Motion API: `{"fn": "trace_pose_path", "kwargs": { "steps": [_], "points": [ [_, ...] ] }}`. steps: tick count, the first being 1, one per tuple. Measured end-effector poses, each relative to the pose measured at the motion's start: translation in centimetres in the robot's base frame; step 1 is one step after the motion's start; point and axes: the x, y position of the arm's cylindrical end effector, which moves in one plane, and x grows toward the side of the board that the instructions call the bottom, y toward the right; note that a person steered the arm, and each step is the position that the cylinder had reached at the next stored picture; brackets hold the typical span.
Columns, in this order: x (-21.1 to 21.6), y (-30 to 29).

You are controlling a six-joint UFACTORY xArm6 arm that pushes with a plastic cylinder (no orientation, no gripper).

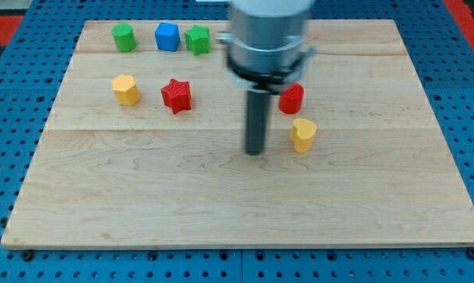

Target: Push the red star towards center

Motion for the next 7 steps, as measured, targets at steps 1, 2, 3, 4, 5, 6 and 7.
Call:
{"fn": "trace_pose_path", "kwargs": {
  "steps": [1,2,3,4,5,6,7],
  "points": [
    [-4.6,-10.7],
    [-6.7,-12.5],
    [-6.9,-12.5],
    [-7.7,-12.5],
    [-7.8,-12.2],
    [-7.8,-12.0],
    [-7.8,-12.2]
  ]
}}
